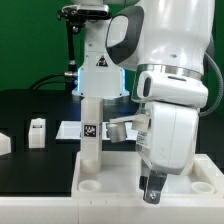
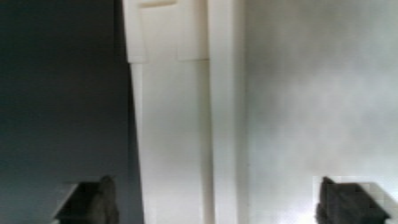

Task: Assemble desk

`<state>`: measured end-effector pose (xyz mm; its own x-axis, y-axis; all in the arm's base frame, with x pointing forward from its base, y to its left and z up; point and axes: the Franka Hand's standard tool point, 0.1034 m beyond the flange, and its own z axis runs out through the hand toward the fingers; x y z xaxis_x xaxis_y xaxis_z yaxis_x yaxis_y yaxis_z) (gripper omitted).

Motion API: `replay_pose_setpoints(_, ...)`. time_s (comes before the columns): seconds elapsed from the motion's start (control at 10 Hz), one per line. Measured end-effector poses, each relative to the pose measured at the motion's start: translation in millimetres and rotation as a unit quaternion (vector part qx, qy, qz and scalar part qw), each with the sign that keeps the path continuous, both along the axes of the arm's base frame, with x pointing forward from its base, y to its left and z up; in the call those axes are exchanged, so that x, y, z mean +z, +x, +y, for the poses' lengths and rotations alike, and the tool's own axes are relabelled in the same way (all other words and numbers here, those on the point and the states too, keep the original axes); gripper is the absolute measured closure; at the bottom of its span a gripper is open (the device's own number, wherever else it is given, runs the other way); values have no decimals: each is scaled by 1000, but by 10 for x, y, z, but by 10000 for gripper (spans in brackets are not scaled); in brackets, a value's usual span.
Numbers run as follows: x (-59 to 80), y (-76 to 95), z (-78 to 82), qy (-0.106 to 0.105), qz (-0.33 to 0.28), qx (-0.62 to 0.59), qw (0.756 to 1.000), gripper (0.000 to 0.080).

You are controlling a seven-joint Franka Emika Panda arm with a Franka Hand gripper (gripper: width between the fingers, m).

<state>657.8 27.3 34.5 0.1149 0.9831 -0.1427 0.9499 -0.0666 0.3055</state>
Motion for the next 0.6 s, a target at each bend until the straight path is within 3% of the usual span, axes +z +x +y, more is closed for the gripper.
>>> replay_pose_setpoints(0.1,230,22,-91,-7,9,-14,1000,182)
replay_pose_setpoints(0.2,480,47,-165,-8,8,-31,999,157)
replay_pose_setpoints(0.4,689,188,-264,5,-9,-97,995,151)
replay_pose_setpoints(0.6,658,176,-250,19,-17,-143,989,150)
